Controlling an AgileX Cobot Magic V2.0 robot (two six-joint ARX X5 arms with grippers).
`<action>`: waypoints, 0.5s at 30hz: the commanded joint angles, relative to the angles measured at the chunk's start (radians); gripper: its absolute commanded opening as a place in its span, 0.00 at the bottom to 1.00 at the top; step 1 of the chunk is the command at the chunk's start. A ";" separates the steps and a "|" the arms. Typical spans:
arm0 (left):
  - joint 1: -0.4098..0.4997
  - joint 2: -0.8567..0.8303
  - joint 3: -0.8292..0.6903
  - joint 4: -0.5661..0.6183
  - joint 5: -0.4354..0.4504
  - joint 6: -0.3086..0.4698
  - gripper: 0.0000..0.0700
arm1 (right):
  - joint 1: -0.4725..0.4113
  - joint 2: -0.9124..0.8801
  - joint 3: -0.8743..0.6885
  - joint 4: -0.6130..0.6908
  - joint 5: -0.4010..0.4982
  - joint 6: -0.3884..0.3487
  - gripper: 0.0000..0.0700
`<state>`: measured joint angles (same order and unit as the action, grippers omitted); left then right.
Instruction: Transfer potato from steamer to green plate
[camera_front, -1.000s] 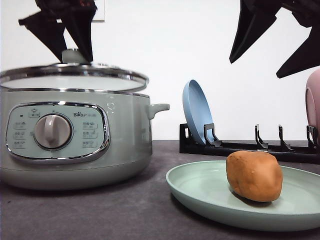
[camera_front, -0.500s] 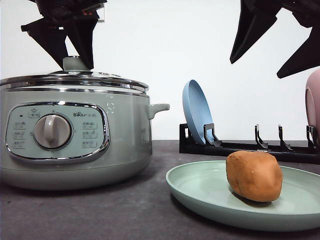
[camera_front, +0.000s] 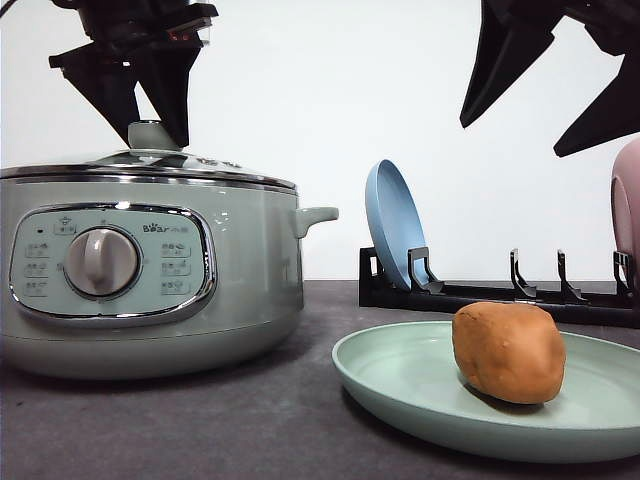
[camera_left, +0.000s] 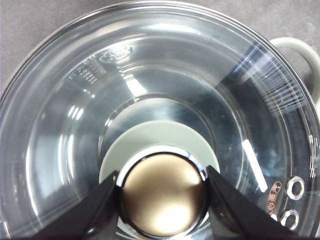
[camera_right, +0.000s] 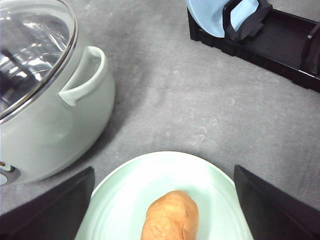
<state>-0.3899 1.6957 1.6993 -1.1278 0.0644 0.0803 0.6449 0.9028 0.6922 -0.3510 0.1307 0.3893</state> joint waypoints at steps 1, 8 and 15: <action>-0.004 0.037 0.022 0.007 0.010 0.006 0.01 | 0.005 0.004 0.017 0.006 0.002 -0.012 0.80; -0.004 0.036 0.022 -0.006 0.010 0.001 0.71 | 0.005 0.004 0.017 0.006 0.002 -0.018 0.80; -0.004 -0.001 0.029 0.003 0.011 -0.014 0.75 | 0.006 0.004 0.017 0.005 0.000 -0.031 0.80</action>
<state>-0.3904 1.6991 1.7000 -1.1268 0.0730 0.0768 0.6449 0.9028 0.6922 -0.3511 0.1296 0.3687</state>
